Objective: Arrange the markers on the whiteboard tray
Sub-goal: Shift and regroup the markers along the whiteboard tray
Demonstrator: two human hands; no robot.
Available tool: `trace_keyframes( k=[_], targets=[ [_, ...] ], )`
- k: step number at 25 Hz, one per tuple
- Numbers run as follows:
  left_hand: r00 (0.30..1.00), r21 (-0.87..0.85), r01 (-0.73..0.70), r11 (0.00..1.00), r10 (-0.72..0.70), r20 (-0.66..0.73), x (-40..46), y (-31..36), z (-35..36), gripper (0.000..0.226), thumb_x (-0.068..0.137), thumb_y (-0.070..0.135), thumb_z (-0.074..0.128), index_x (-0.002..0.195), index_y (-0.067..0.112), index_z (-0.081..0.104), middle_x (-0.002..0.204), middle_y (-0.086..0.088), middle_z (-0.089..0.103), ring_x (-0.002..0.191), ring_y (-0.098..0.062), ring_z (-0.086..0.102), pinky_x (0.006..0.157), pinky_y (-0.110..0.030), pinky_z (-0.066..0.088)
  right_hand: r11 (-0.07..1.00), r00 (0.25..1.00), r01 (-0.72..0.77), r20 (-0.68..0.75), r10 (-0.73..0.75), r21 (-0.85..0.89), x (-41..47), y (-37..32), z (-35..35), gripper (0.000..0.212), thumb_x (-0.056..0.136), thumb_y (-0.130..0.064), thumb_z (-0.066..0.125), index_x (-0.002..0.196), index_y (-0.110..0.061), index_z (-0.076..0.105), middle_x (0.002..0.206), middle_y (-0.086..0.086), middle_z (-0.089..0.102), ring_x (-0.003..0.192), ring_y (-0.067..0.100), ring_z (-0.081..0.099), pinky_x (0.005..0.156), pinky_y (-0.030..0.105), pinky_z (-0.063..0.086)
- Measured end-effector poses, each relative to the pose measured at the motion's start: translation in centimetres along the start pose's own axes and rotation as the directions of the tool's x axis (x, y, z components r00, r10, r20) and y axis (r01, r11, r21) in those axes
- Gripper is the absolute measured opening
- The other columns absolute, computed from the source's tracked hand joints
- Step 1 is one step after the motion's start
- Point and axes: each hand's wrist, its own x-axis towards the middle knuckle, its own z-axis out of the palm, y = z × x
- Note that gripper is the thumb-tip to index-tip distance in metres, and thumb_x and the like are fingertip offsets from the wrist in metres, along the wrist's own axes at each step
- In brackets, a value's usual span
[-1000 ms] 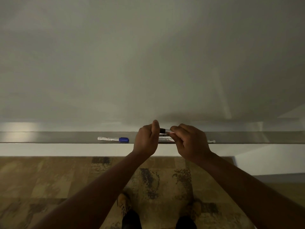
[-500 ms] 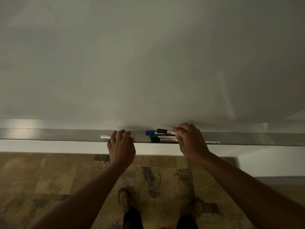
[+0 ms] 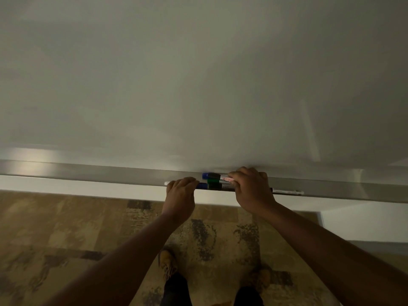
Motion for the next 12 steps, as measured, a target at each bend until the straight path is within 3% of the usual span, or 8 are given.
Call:
trace_keyframes(
  k=[4, 9, 12],
  targets=[
    [1.000, 0.094, 0.014, 0.995, -0.016, 0.027, 0.5, -0.8, 0.1, 0.035, 0.091, 0.013, 0.060, 0.125, 0.019, 0.060, 0.134, -0.003, 0.059, 0.128, -0.027, 0.047, 0.104, -0.047, 0.036, 0.999, 0.999, -0.018, 0.032, 0.017, 0.033, 0.9, -1.6, 0.9, 0.027, 0.092, -0.018, 0.055, 0.116, -0.025, 0.063, 0.109, -0.002, 0.062, 0.103, 0.025, 0.052, 0.082, 0.042, 0.036],
    [0.996, 0.127, -0.078, 0.989, 0.071, 0.060, 1.0, -1.8, -0.3, 0.038, 0.089, 0.008, 0.063, 0.125, 0.020, 0.061, 0.118, -0.002, 0.061, 0.109, -0.026, 0.052, 0.092, -0.041, 0.043, 0.994, 0.999, -0.046, 0.029, 0.044, 0.097, 1.7, -2.7, 1.8, 0.021, 0.094, -0.021, 0.054, 0.112, -0.028, 0.063, 0.108, -0.003, 0.063, 0.105, 0.023, 0.051, 0.077, 0.037, 0.029],
    [0.993, 0.037, -0.116, 0.993, 0.114, 0.040, 1.5, -2.3, -0.9, 0.027, 0.091, 0.006, 0.060, 0.116, 0.017, 0.064, 0.111, -0.003, 0.059, 0.101, -0.022, 0.050, 0.084, -0.037, 0.049, 0.991, 0.999, -0.051, 0.026, 0.048, 0.122, 2.1, -2.9, 2.1, 0.020, 0.094, -0.021, 0.055, 0.111, -0.028, 0.063, 0.107, -0.003, 0.064, 0.104, 0.024, 0.052, 0.078, 0.038, 0.030]
  ],
)
